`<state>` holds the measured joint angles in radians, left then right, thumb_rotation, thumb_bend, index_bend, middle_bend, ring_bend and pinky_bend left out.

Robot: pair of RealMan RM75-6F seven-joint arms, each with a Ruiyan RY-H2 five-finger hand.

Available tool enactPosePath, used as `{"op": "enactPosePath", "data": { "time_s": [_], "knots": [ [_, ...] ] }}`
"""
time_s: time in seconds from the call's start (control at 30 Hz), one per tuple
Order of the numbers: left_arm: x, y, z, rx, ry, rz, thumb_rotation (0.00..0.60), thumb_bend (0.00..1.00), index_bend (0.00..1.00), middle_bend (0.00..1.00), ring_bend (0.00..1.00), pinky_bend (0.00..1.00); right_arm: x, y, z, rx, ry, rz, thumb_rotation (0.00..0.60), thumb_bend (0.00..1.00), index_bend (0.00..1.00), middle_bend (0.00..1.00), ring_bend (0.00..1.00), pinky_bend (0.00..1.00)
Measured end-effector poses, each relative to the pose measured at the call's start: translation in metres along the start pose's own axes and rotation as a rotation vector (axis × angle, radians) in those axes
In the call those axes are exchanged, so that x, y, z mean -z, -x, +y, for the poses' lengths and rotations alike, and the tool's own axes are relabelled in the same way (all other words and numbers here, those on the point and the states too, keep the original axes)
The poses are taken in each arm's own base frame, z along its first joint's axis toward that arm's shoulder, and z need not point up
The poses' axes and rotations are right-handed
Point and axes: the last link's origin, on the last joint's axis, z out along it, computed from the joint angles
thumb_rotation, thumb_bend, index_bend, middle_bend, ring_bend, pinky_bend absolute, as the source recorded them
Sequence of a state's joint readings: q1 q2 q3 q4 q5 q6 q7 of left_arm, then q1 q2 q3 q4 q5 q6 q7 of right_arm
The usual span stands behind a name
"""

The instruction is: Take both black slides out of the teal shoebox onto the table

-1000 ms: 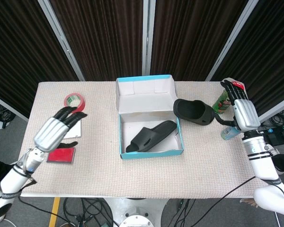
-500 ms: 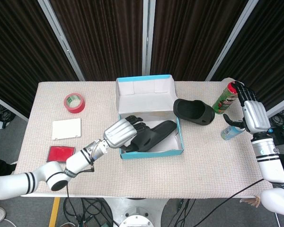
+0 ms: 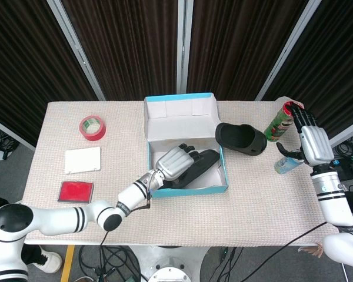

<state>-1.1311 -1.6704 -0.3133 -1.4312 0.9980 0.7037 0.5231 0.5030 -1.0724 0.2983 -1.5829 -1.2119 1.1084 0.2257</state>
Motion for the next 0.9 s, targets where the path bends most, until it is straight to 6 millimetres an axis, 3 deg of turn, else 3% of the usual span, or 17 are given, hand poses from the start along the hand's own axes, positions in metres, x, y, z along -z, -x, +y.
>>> {"op": "enactPosePath", "data": {
  "time_s": [0.23,0.5,0.9],
  "knots": [
    [-0.022,0.005,0.020,0.020,-0.039,-0.031,0.600,0.12,0.18,0.22,0.17,0.24,0.000,0.001,0.004,0.002,0.010,-0.005,0.600,0.20,0.00,0.00,0.00,0.00],
    [-0.039,0.015,0.039,-0.022,-0.090,-0.092,0.600,0.12,0.13,0.15,0.09,0.21,-0.001,0.000,0.007,0.004,0.019,-0.009,0.600,0.20,0.00,0.00,0.00,0.00],
    [-0.046,0.032,0.045,-0.218,-0.135,-0.130,0.600,0.11,0.12,0.13,0.08,0.22,0.001,-0.003,0.008,0.000,0.020,-0.002,0.600,0.20,0.00,0.00,0.00,0.00]
  ]
}}
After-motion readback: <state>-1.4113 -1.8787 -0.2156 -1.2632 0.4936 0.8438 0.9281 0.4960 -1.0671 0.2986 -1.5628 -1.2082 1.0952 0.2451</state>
